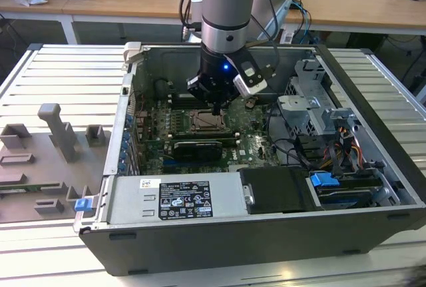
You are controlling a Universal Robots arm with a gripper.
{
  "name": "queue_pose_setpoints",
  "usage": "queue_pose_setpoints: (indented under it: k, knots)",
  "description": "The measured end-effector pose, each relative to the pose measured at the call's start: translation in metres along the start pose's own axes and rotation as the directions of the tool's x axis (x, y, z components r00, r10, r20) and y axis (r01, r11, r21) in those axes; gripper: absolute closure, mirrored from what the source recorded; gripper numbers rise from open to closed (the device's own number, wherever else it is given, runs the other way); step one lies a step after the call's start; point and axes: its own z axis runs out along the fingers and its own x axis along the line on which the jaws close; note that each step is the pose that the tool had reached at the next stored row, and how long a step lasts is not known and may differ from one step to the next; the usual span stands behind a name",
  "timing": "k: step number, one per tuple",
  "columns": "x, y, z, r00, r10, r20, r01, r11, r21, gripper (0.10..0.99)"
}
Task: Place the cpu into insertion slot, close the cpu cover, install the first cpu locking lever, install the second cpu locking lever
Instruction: 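Install the second cpu locking lever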
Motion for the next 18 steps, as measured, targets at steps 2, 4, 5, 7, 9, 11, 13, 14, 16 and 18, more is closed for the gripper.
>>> queue_pose_setpoints:
  k: [2,4,5,7,9,11,13,14,16,18]
  knots:
    - [0.0002,-0.0002,0.0000,1.0000,0.000,0.0000,0.000,1.0000,0.000,0.980]
    - [0.0004,-0.0002,-0.0001,1.0000,0.000,-0.0001,0.000,1.0000,0.000,0.980]
    - [0.0005,-0.0005,-0.0001,1.0000,0.000,-0.0001,0.000,1.0000,0.000,0.980]
    - [0.0006,-0.0016,-0.0003,1.0000,0.000,-0.0001,0.000,1.0000,-0.001,0.980]
    - [0.0009,-0.0054,-0.0006,1.0000,0.001,0.0002,-0.001,0.9998,-0.021,0.980]
    - [0.0013,-0.0117,-0.0011,1.0000,0.001,0.0008,-0.001,0.9993,-0.037,0.980]
    - [0.0017,-0.0165,-0.0010,1.0000,0.001,0.0008,-0.001,0.9992,-0.039,0.980]
    - [0.0019,-0.0183,-0.0008,1.0000,0.001,0.0009,-0.001,0.9992,-0.039,0.980]
    - [0.0022,-0.0221,-0.0006,1.0000,0.001,0.0009,-0.001,0.9992,-0.039,0.980]
    - [0.0024,-0.0240,-0.0005,1.0000,0.001,0.0008,-0.001,0.9992,-0.039,0.980]
